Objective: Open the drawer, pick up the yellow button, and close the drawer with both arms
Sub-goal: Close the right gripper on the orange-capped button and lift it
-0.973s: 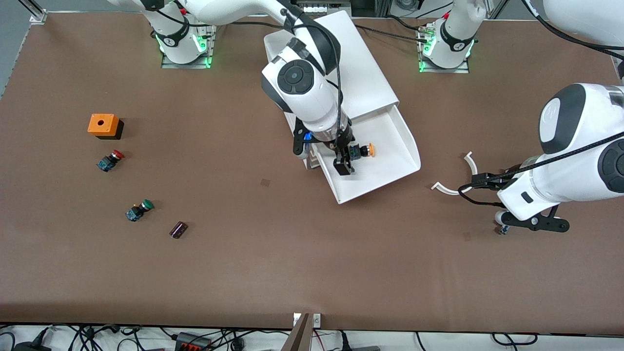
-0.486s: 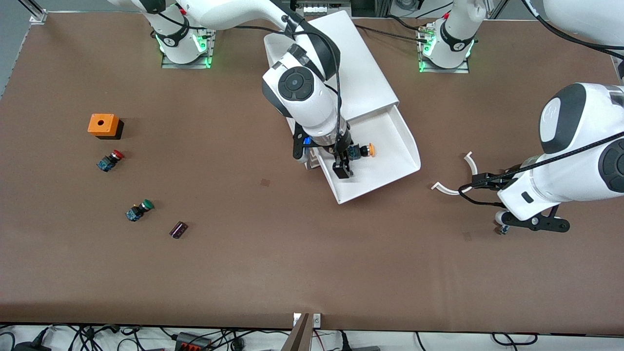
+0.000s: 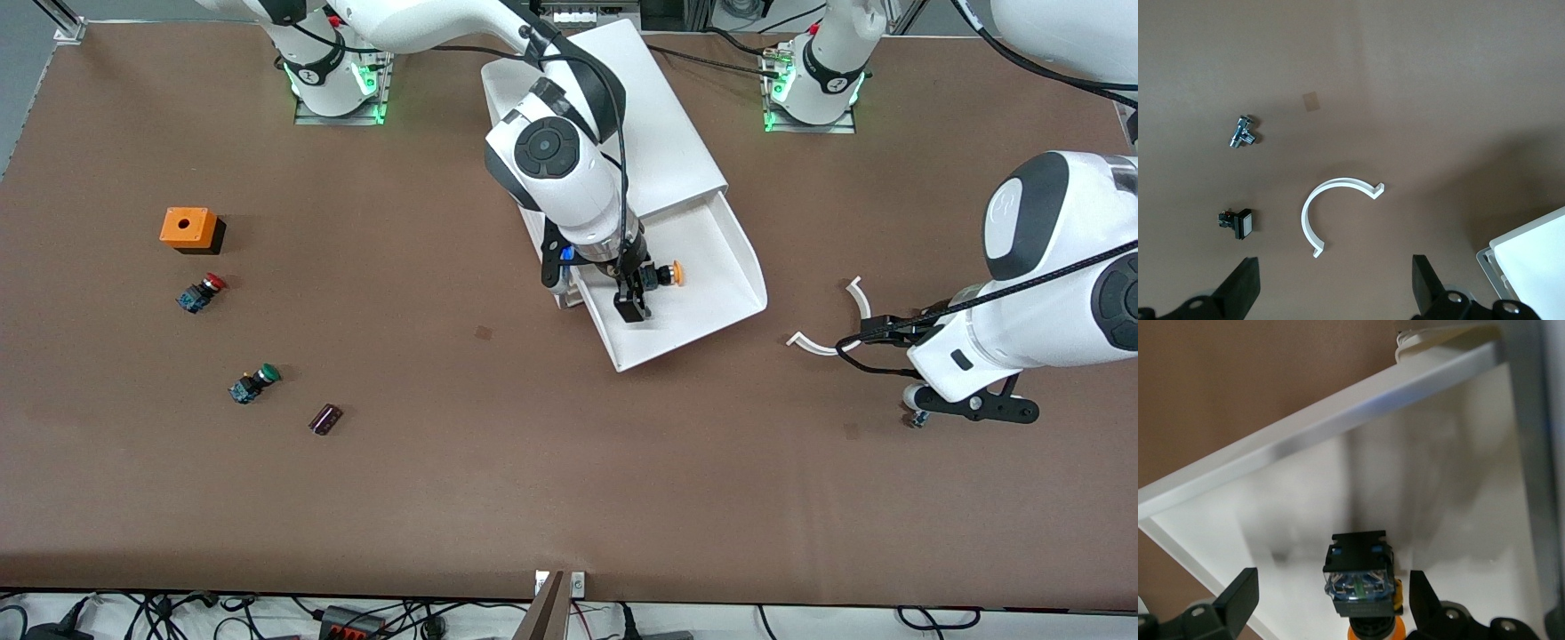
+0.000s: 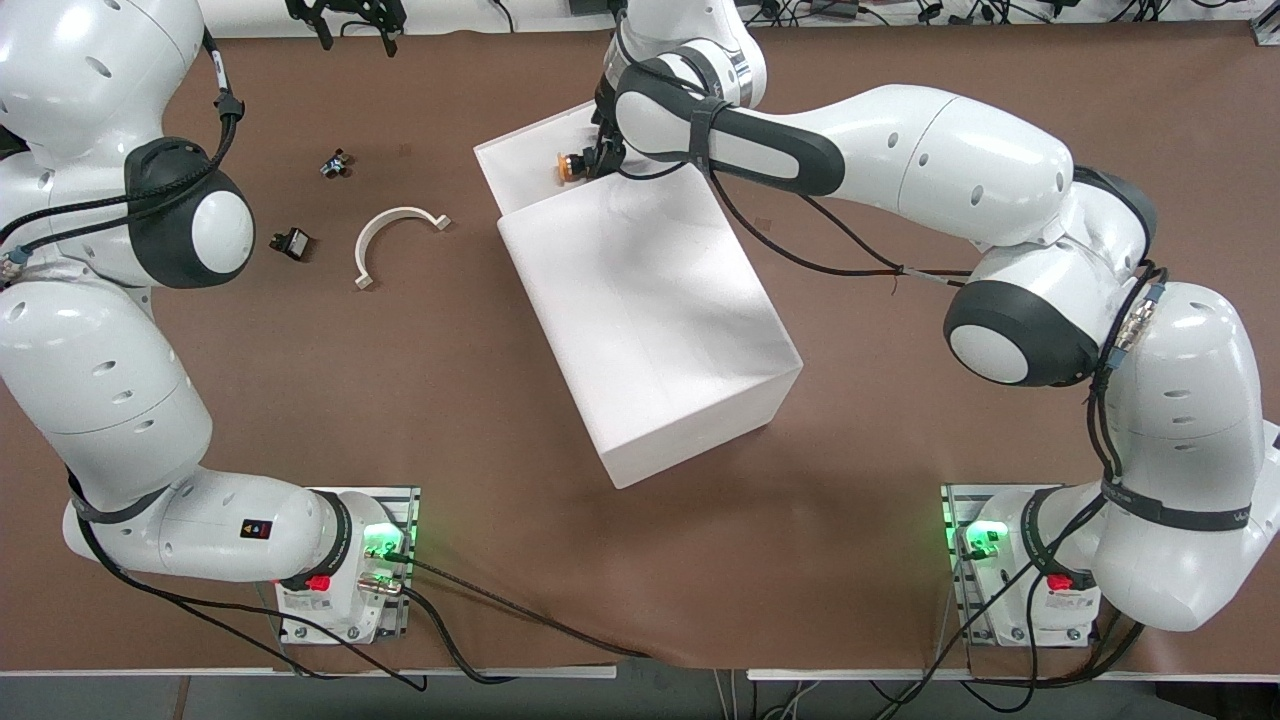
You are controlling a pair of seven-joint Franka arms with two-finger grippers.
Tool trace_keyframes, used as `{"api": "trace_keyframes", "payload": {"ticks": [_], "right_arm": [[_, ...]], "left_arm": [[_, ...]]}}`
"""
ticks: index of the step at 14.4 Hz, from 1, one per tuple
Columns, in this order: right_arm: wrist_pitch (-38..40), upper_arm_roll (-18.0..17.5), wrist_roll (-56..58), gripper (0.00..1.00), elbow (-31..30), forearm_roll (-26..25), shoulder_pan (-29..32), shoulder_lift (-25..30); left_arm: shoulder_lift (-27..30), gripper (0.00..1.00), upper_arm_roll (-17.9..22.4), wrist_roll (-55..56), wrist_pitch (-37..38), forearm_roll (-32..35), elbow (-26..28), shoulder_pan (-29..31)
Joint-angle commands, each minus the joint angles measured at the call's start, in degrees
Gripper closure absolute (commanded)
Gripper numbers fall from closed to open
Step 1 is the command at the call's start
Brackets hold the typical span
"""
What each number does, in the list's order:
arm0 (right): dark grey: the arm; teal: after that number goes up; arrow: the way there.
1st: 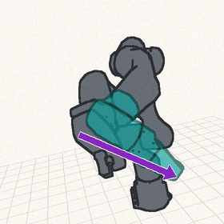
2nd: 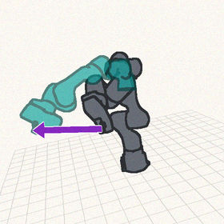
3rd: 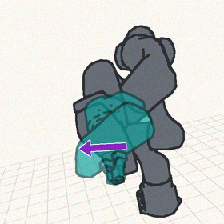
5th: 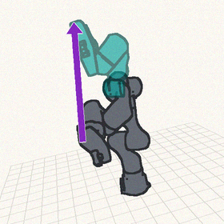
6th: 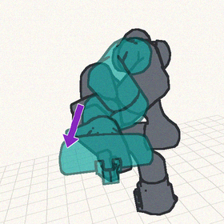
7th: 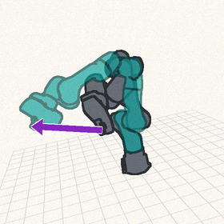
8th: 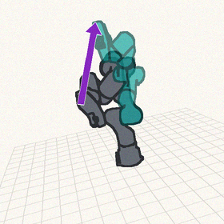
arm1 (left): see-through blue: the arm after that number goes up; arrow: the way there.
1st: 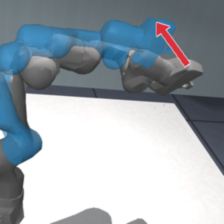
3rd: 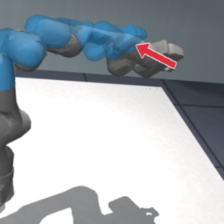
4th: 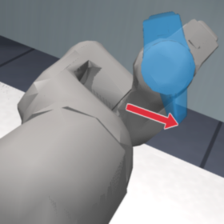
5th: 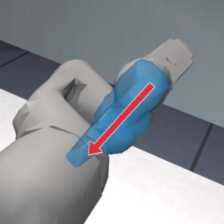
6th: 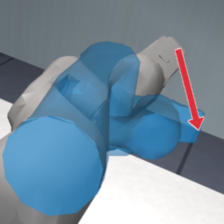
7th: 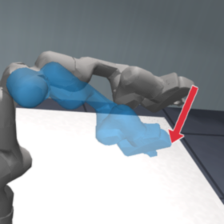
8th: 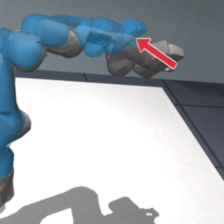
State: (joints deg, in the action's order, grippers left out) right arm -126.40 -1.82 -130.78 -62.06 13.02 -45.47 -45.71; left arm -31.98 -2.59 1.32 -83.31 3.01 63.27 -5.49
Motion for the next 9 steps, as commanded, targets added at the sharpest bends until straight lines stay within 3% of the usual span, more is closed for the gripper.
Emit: {"api": "trace_keyframes", "payload": {"ticks": [1, 2, 5, 6, 9], "right_arm": [[1.16, -0.46, 0.27, 0.12, 1.50, -0.63, -0.58, -1.49], [1.07, -0.46, 0.27, 0.24, 1.50, -0.63, -0.58, -1.49], [-0.15, -0.55, 0.18, 0.77, 1.59, -0.54, -0.50, -1.40], [-0.77, -0.55, 0.18, 0.86, 1.59, -0.54, -0.50, -1.40], [-0.86, -0.46, 0.18, 0.89, 1.68, -0.54, -0.32, -1.23]], "left_arm": [[-0.53, 0.00, -0.05, 0.53, 0.25, -0.64, -1.30, -0.05], [-0.53, 0.00, -0.05, 0.53, 0.25, -0.72, -1.30, -0.05], [-0.53, 0.00, -0.05, 0.44, 0.34, -0.90, -1.30, -0.05], [-0.53, 0.00, -0.05, 0.44, 0.34, -0.81, -1.30, -0.05], [-0.53, 0.00, -0.05, 0.44, 0.34, -0.90, -1.30, -0.05]]}}
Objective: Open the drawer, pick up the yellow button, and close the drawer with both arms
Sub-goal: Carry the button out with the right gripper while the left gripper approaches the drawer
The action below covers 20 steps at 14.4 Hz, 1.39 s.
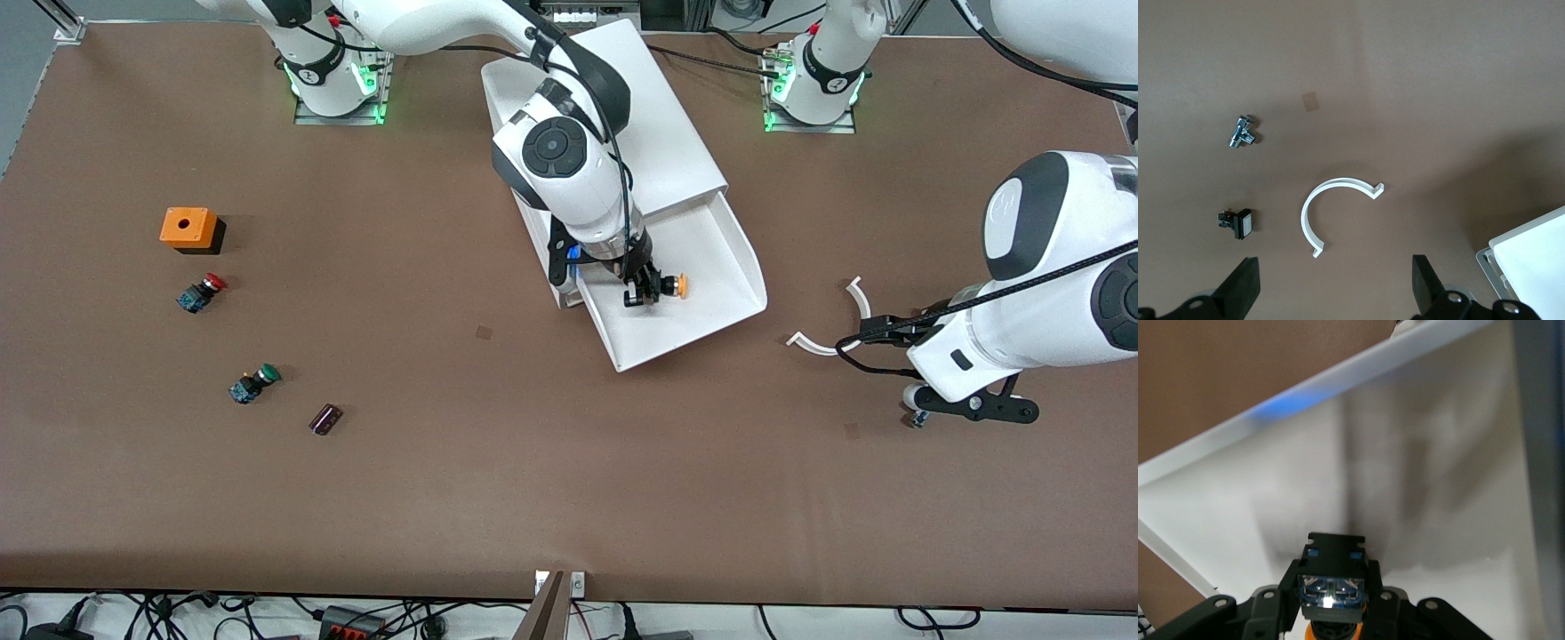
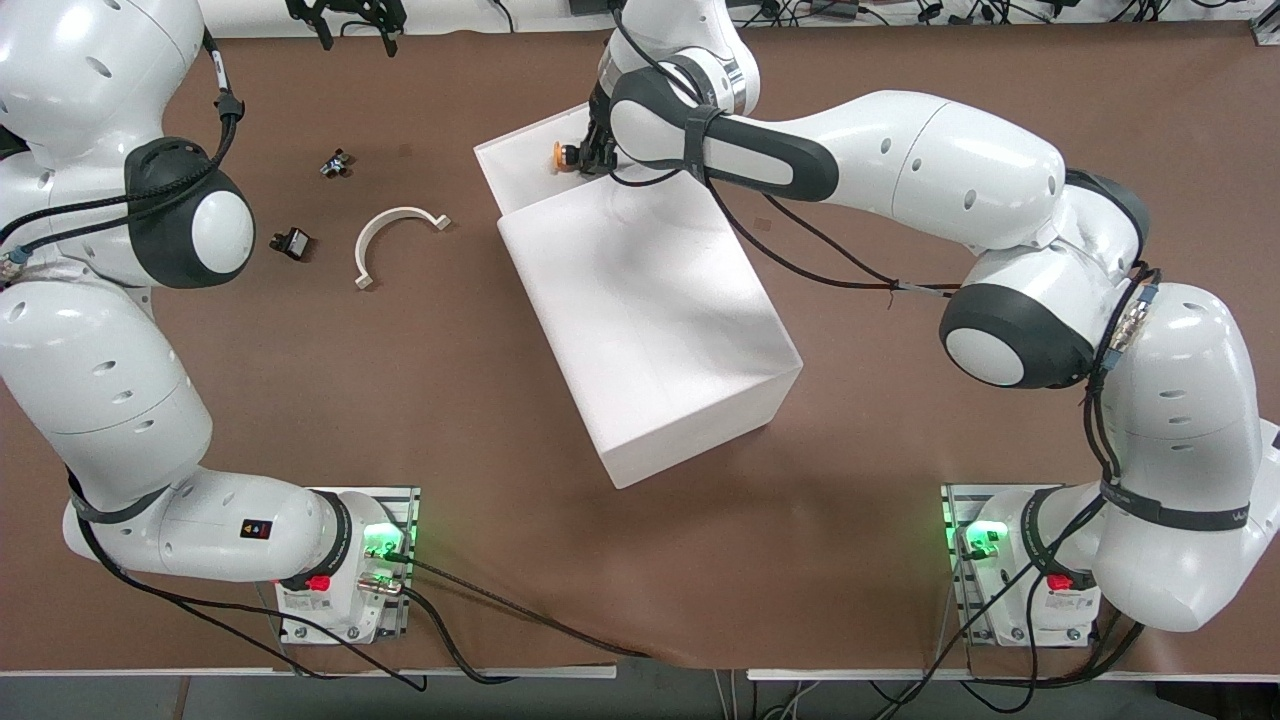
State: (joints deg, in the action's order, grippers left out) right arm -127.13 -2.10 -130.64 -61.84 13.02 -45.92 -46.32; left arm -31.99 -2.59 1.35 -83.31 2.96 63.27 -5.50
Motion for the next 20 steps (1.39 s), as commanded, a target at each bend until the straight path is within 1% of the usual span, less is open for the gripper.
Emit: {"api": "trace_keyframes", "payload": {"ticks": [1, 5, 7, 9, 11, 13, 15, 16, 17, 19, 20], "right_arm": [[0.04, -0.19, -0.05, 0.89, 2.68, -0.37, 0.48, -0.44], [0.48, -0.10, -0.49, 0.89, 4.97, -0.10, 1.10, 0.00], [1.52, 0.07, -0.23, 0.89, 5.15, -0.19, 2.85, 1.41], [4.07, 0.25, 2.13, 0.89, 5.15, -0.45, 4.69, 2.73], [7.05, 0.16, 8.70, 0.89, 5.07, -0.28, 6.71, 4.39], [11.79, 0.07, 16.51, 0.89, 4.63, -0.63, 8.38, 5.54], [15.23, 0.16, 23.47, 0.90, 4.02, -0.72, 9.70, 6.24], [16.29, 0.16, 26.28, 0.90, 3.49, -0.80, 10.49, 6.51], [17.69, 0.16, 30.23, 0.90, 2.53, -0.81, 11.20, 7.21], [18.32, 0.25, 38.57, 0.90, -0.89, -0.81, 12.78, 9.05], [18.41, 0.16, 43.58, 0.91, -3.69, -0.81, 14.00, 10.54]], "left_arm": [[-0.53, 0.00, -0.04, 0.41, 0.34, -0.85, -1.39, -0.03], [-0.09, 0.00, -0.04, 1.99, 0.34, -0.76, -1.65, 0.05], [-0.01, 0.00, -0.13, 2.69, 0.34, -0.94, -1.74, 0.23], [0.08, 0.00, -0.22, 6.27, 0.34, -1.90, -1.83, 0.23], [0.00, 0.00, -0.39, 14.52, 0.34, -2.52, -1.83, -0.03], [-0.09, 0.00, -0.83, 21.56, 0.34, -3.48, -1.83, -0.64], [-0.53, 0.00, -0.75, 25.79, -0.53, -10.39, -1.74, -0.74], [-0.53, 0.00, -0.66, 26.94, -2.11, -13.56, -1.22, -0.65], [-0.88, 0.00, -0.66, 27.30, -3.51, -15.42, -0.95, -0.39], [-1.59, 0.00, -0.66, 30.45, -7.37, -15.09, -0.95, -1.61], [-2.02, 0.00, -0.48, 33.43, -9.22, -15.00, -0.86, -3.36]]}}
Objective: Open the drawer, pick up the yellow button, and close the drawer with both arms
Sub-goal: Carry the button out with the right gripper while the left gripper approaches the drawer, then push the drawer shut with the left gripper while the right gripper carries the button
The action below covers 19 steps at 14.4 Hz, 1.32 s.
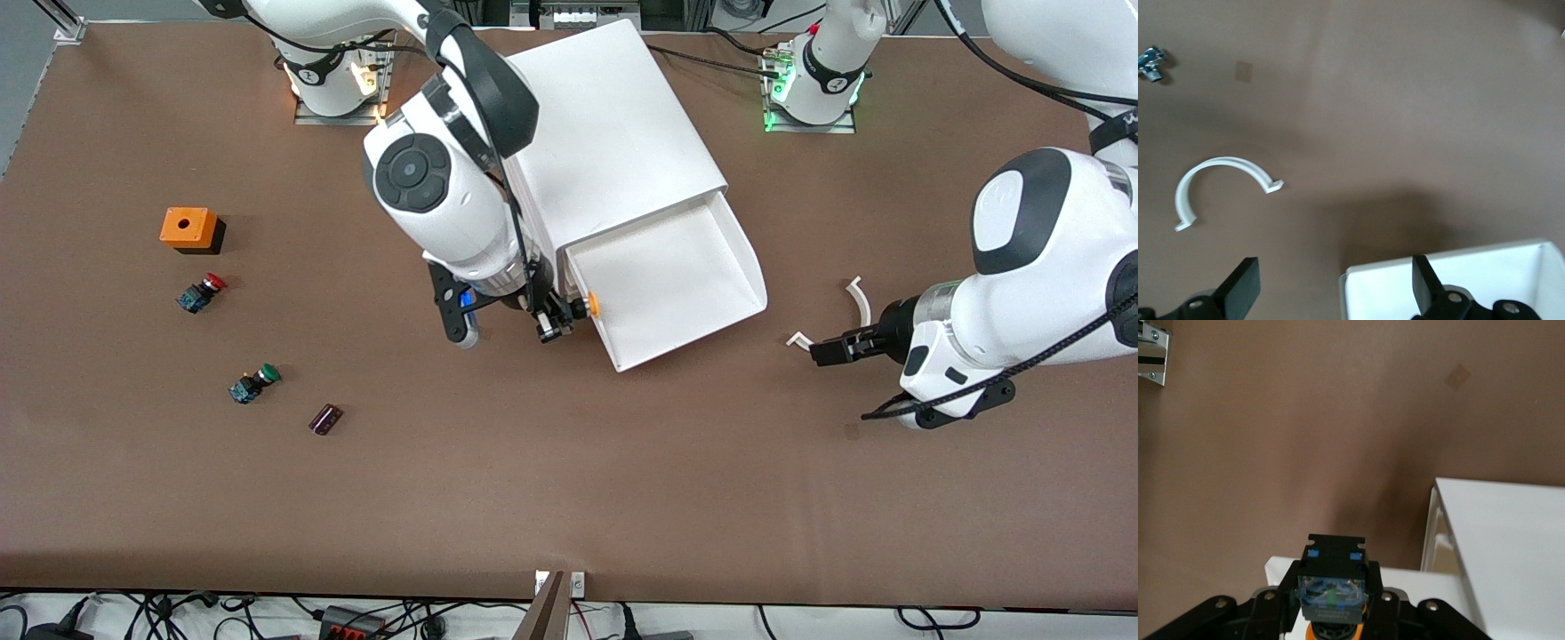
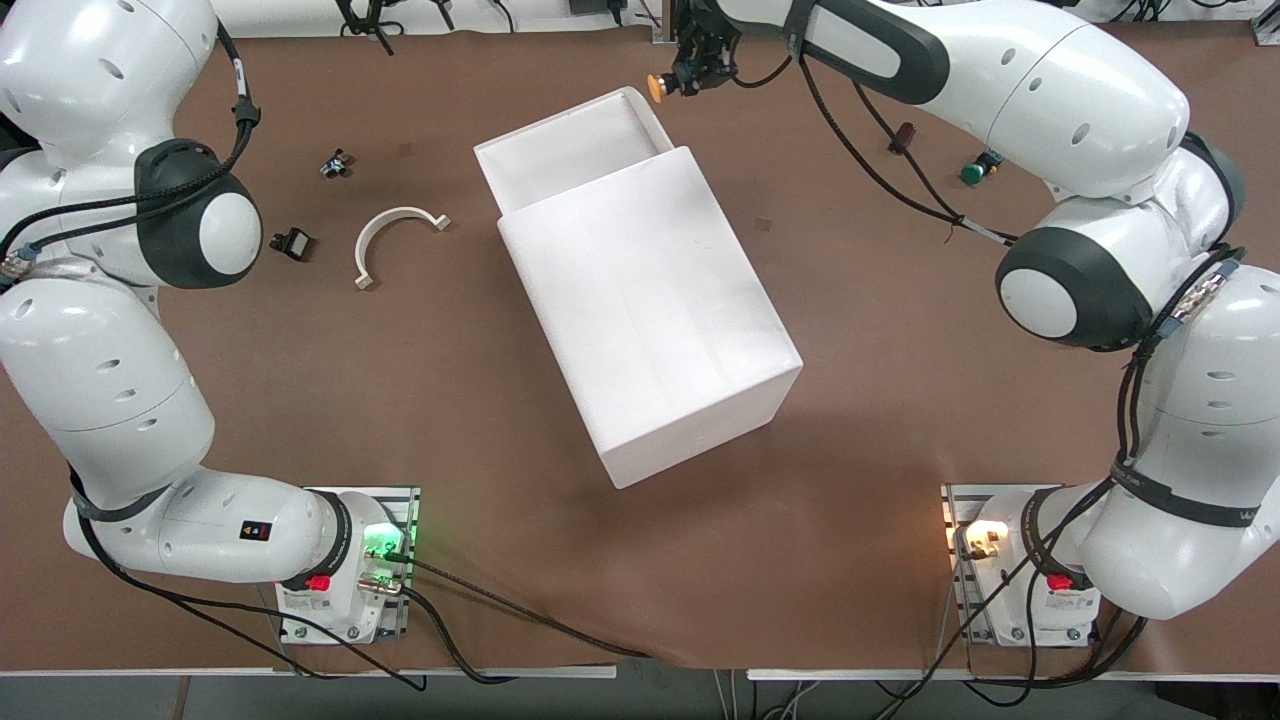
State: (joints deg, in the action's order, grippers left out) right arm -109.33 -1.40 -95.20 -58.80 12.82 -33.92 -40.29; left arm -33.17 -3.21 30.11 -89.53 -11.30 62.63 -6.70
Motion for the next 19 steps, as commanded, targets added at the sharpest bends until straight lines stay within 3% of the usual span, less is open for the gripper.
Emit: {"api": "trace_keyframes", "payload": {"ticks": [1, 4, 6, 10, 13, 16, 19], "right_arm": [[0.52, -0.53, 12.46, 0.91, -9.55, -0.61, 3.06, 5.83], [1.40, -0.53, 25.55, 0.91, -16.50, -0.52, 6.75, 9.08], [3.59, -0.53, 36.96, 0.91, -20.98, -0.52, 10.00, 10.93], [4.92, -0.36, 57.45, 0.91, -30.65, -1.04, 15.01, 14.98], [4.48, -0.10, 70.03, 0.91, -34.26, -2.36, 17.74, 15.51], [3.69, -0.10, 81.72, 0.91, -37.43, -4.64, 20.29, 15.77], [-2.01, -0.10, 93.67, 0.91, -42.78, -4.74, 22.40, 15.77]], "left_arm": [[-1.89, 0.00, 0.31, 7.22, -3.81, -0.39, -0.22, -2.87], [-3.56, 0.00, 0.05, 9.70, -8.27, 8.28, 0.47, -5.94], [-3.39, 0.00, 0.05, 11.10, -13.63, 11.99, 5.38, -9.02], [-2.69, 0.00, -0.48, 18.92, -16.91, 12.18, 11.10, -12.19], [-1.20, 0.00, -0.48, 19.28, -17.00, 12.18, 14.10, -14.30], [3.01, 0.00, -0.57, 19.37, -17.17, 12.09, 20.84, -16.06], [7.76, 0.00, -3.64, 19.46, -18.14, 11.48, 27.80, -15.89]]}}
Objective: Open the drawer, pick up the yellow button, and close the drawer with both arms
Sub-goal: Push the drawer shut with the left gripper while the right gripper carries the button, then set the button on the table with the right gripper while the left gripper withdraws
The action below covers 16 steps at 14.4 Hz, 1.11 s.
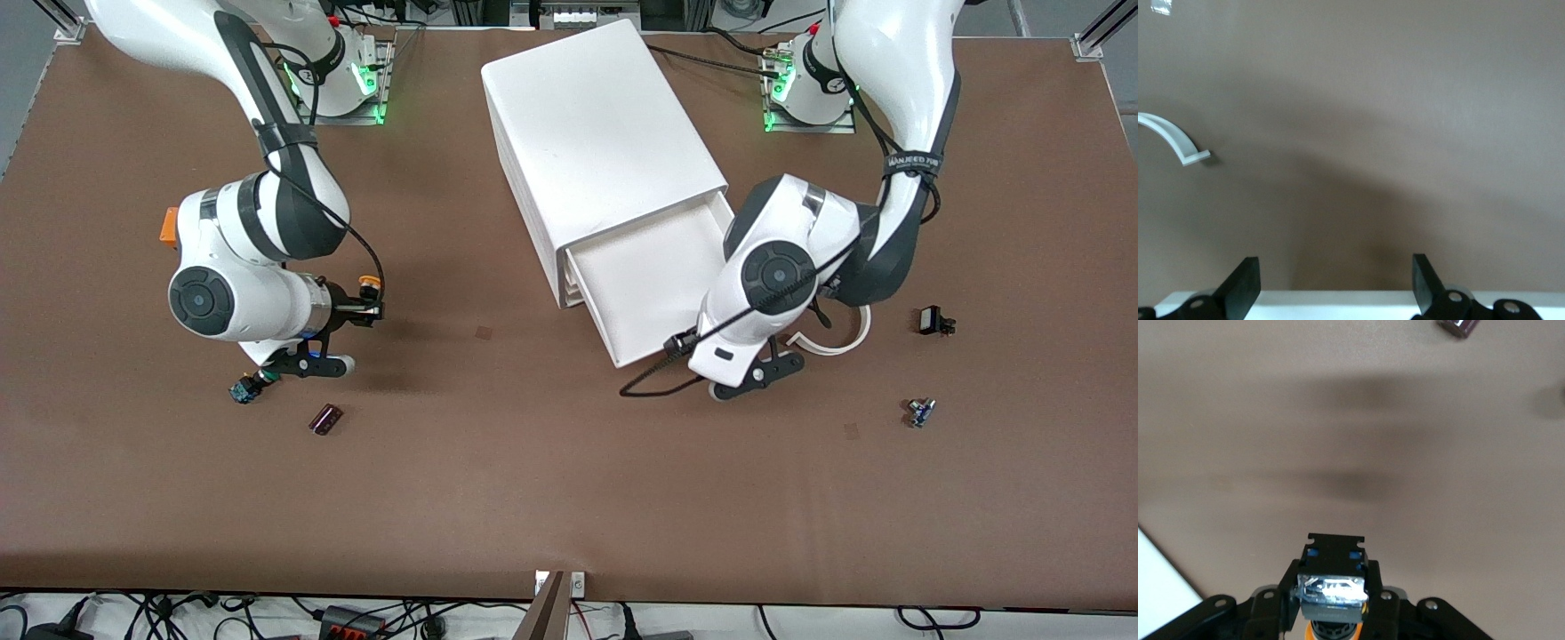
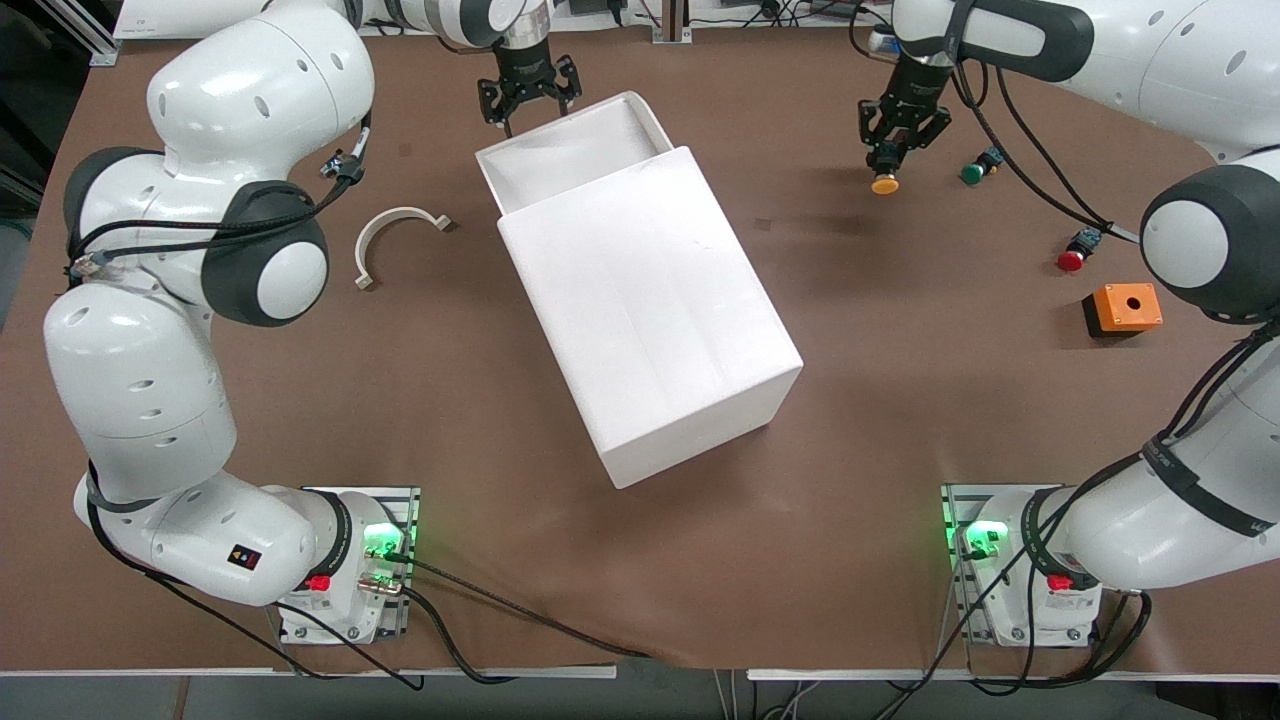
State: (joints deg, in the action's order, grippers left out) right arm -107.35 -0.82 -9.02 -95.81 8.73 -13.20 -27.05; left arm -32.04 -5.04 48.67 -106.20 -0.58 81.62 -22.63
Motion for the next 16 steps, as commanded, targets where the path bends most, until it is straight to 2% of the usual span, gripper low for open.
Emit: {"api": "trace_keyframes", "payload": {"ticks": [1, 4, 8, 11, 14, 15, 16], "right_arm": [[-5.57, -0.67, 10.57, 0.91, -7.27, -0.73, 2.12, 2.44], [-10.23, -0.67, 15.96, 0.91, -10.62, -0.90, 2.30, 1.91], [-15.95, -0.67, 15.62, 0.90, -13.34, -2.22, 1.77, -0.72], [-17.01, -0.67, 15.18, 0.90, -12.83, -2.13, 1.86, -3.18], [-19.82, -0.58, 14.30, 0.90, -12.03, -2.57, 0.37, -5.29], [-20.87, -0.67, 14.30, 0.87, -11.77, -4.14, 0.11, -5.82], [-21.49, -0.67, 14.21, 0.74, -11.68, -5.81, 0.19, -6.00]], "left_arm": [[7.86, 0.00, -2.60, 0.90, -1.47, 0.76, 10.38, 0.04], [9.72, 0.00, -5.85, 0.90, -1.56, 0.58, 14.78, 0.30], [9.72, 0.00, -7.79, 2.83, -1.56, -1.34, 15.58, 0.22], [9.81, 0.00, -7.97, 2.92, -1.30, -2.32, 15.84, -0.22], [10.51, 0.00, -10.95, 3.01, -1.12, -4.58, 17.86, 0.83], [10.51, 0.00, -11.39, 3.01, -0.77, -6.52, 18.04, 0.83], [10.60, 0.00, -11.57, 3.01, -0.42, -7.06, 18.22, 0.83]]}}
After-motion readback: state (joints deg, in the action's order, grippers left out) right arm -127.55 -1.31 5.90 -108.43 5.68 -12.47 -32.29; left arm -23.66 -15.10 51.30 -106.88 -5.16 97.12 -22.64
